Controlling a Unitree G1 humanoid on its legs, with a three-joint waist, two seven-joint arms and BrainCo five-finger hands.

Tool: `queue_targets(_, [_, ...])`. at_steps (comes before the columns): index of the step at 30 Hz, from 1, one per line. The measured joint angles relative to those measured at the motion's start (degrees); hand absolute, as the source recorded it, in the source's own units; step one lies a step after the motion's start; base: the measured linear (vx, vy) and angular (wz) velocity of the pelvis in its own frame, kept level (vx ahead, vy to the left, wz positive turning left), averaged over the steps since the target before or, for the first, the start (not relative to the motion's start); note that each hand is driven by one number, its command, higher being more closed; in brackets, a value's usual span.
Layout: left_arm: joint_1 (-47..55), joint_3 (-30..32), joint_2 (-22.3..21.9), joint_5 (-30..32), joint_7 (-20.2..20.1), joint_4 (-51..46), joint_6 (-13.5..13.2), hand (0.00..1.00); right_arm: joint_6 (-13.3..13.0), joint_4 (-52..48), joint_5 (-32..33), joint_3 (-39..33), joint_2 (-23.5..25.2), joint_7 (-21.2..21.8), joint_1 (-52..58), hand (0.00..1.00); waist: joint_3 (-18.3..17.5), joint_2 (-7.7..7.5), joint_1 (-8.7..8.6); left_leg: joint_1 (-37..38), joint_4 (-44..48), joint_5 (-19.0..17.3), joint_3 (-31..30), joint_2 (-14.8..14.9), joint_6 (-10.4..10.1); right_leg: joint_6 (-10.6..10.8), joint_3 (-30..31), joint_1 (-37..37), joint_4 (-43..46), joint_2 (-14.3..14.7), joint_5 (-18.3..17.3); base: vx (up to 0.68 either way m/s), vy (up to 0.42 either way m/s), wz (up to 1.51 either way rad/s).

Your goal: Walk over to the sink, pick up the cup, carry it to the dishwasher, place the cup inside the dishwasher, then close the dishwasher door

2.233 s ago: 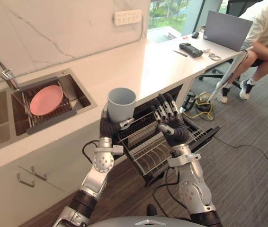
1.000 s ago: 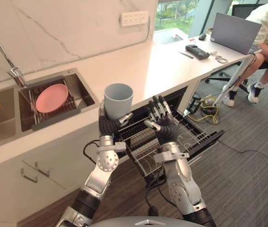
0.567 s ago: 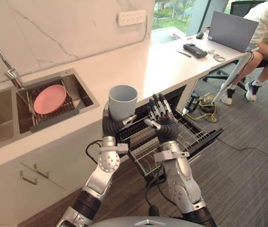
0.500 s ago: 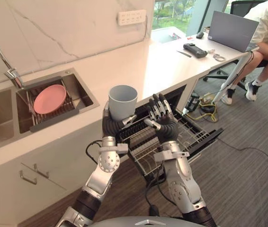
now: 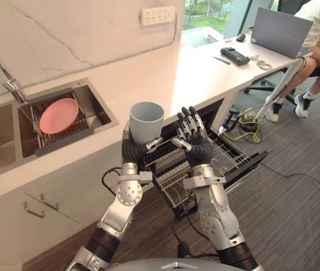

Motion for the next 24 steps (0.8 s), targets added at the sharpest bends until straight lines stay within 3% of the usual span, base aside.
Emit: queue_targets(24, [0.0, 0.2, 0.0, 2.5, 3.2, 0.0, 0.0, 1.0, 0.5, 0.0, 0.0, 0.2, 0.0, 0.3, 0.0, 0.0, 0.0, -0.01, 0.2, 0.0, -0.1, 0.0, 0.1, 0.0, 0.0, 0.1, 0.1, -0.1, 0.0, 0.0, 0.1, 0.0, 0.0, 0.0])
